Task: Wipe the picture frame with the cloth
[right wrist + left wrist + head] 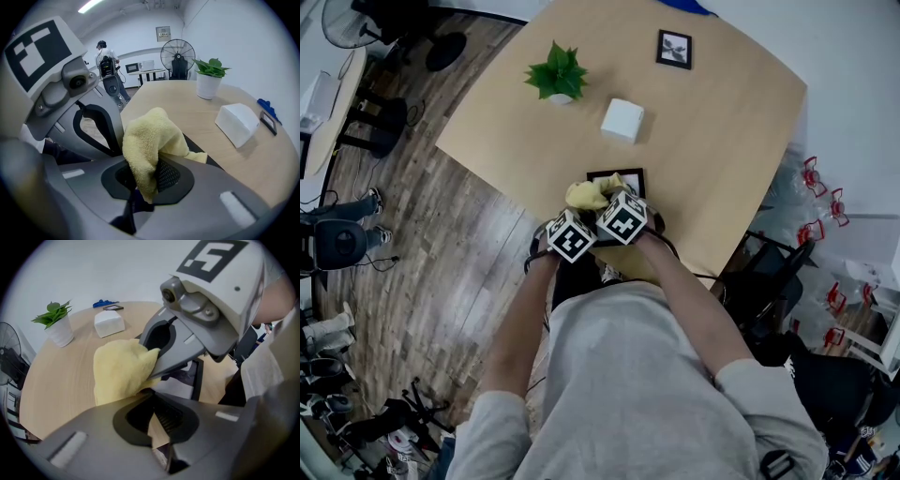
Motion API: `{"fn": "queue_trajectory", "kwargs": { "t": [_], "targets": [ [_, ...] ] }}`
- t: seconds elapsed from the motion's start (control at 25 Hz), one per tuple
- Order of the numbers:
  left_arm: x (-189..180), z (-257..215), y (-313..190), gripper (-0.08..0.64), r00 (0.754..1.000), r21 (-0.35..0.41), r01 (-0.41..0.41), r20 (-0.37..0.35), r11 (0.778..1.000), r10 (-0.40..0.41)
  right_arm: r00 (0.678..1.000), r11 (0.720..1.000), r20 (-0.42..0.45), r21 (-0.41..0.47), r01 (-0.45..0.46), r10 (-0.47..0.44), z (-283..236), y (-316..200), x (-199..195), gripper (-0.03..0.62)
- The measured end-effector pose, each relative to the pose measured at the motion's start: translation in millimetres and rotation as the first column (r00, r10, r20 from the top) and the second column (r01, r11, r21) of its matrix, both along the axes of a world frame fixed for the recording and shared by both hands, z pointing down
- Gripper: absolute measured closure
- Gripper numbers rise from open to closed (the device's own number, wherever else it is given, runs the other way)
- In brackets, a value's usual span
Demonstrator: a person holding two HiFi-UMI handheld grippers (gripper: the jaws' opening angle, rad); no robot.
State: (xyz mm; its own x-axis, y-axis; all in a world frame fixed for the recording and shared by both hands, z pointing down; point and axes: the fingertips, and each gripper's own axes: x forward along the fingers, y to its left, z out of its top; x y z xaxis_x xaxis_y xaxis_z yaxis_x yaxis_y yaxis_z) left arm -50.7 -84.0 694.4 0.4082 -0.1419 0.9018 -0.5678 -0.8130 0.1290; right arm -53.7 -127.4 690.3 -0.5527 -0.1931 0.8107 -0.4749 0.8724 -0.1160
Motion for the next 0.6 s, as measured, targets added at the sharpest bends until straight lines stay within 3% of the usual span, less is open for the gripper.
{"fn": "queue_trajectory", "kwargs": {
  "t": [0.6],
  "targets": [
    [0.2,0.7,0.5,0.508,1.0,0.008,-0.014,0.01,1.0,0.014,0.995,0.997,0.071,-0.02,0.074,-0.072,-2.3,13.2,-8.9,0.543]
  ]
}}
